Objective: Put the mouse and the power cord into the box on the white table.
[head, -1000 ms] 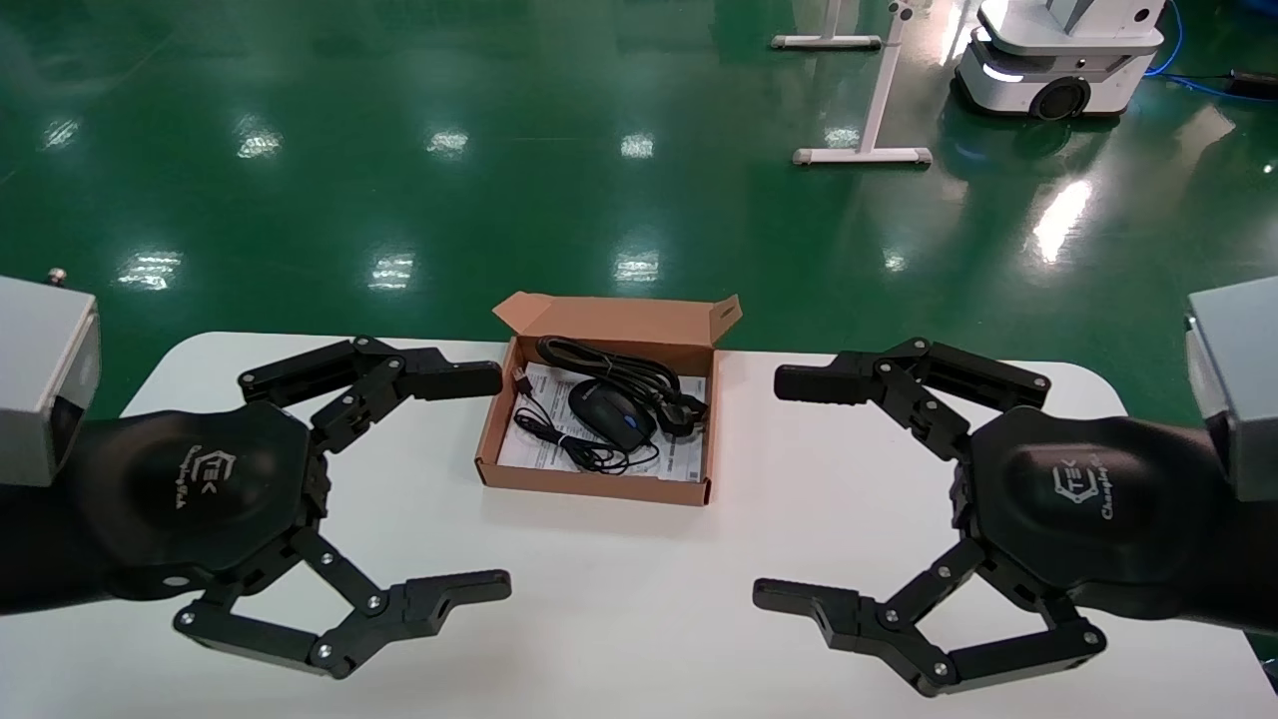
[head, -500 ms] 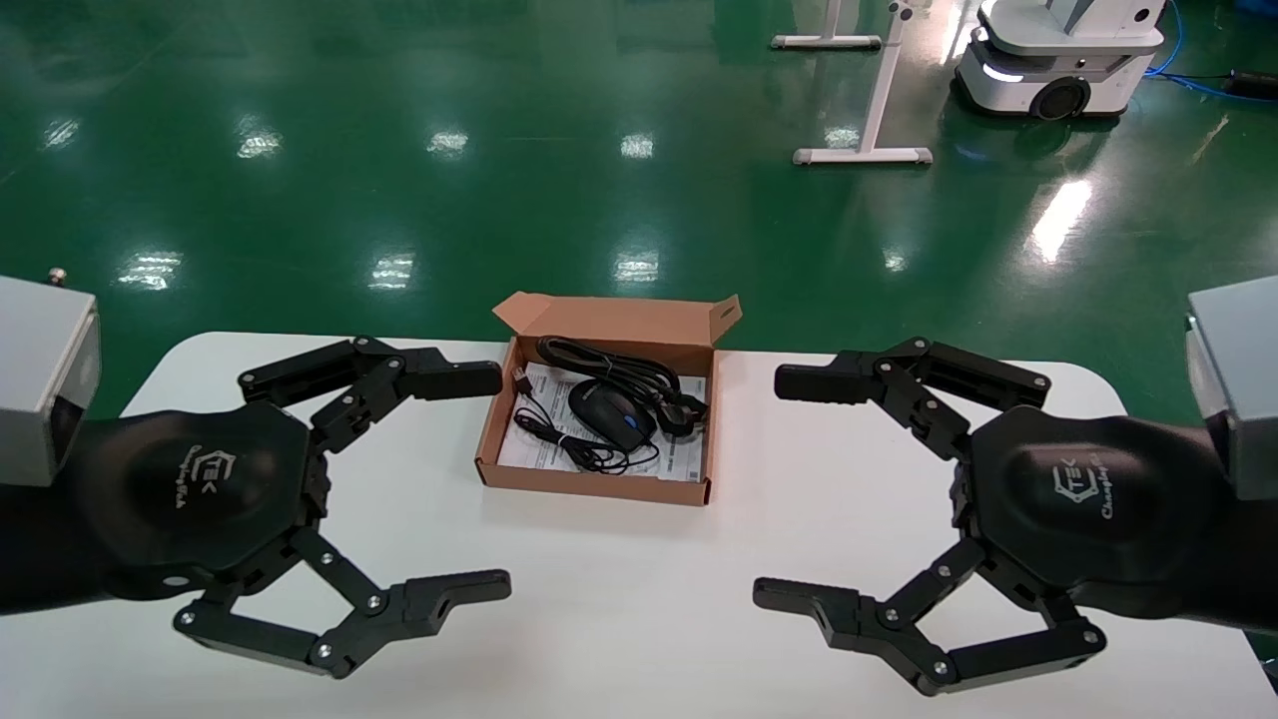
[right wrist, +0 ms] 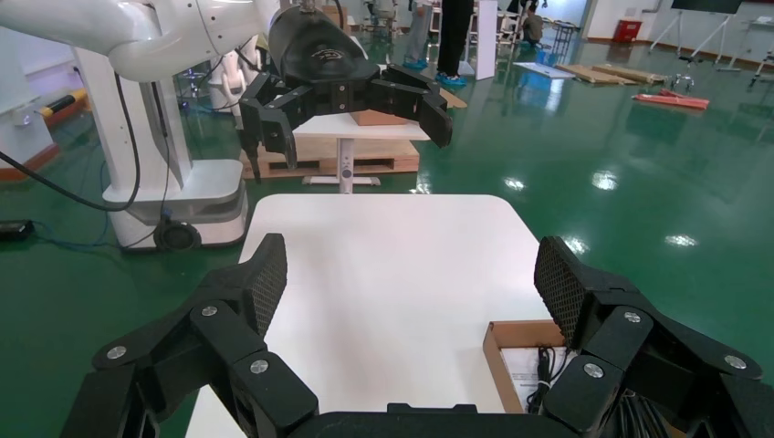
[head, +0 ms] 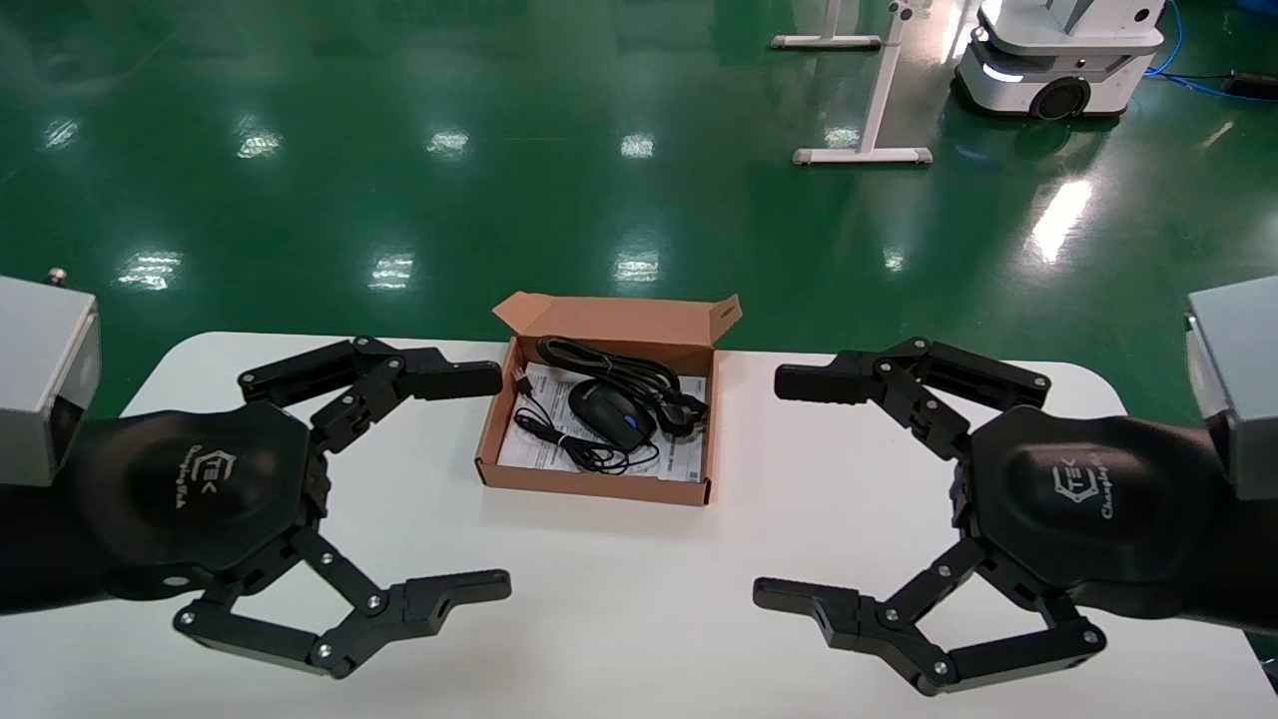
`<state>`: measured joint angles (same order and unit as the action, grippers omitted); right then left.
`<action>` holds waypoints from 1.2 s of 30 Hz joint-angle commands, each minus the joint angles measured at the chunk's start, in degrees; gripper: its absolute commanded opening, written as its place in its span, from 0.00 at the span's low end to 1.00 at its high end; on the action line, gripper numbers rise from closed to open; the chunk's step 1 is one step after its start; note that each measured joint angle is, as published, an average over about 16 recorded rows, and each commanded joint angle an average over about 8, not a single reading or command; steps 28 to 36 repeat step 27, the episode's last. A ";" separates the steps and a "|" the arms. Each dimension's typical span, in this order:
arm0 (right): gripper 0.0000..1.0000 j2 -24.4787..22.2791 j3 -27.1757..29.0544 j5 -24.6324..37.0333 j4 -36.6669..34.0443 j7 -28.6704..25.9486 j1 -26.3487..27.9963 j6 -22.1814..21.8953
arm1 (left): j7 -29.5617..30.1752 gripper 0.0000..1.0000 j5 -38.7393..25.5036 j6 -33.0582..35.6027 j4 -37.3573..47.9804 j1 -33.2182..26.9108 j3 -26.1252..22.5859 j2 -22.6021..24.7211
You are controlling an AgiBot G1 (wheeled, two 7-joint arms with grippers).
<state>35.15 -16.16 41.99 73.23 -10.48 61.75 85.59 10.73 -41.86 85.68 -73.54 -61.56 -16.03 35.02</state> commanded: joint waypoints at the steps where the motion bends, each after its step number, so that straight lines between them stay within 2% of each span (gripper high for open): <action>1: 1.00 0.00 0.00 0.00 0.00 0.00 0.00 0.00 | 0.00 1.00 0.00 0.00 0.00 0.00 0.00 0.00; 36: 1.00 0.00 0.00 0.00 0.00 0.00 0.00 0.00 | 0.00 1.00 0.01 0.00 0.00 0.00 0.00 0.00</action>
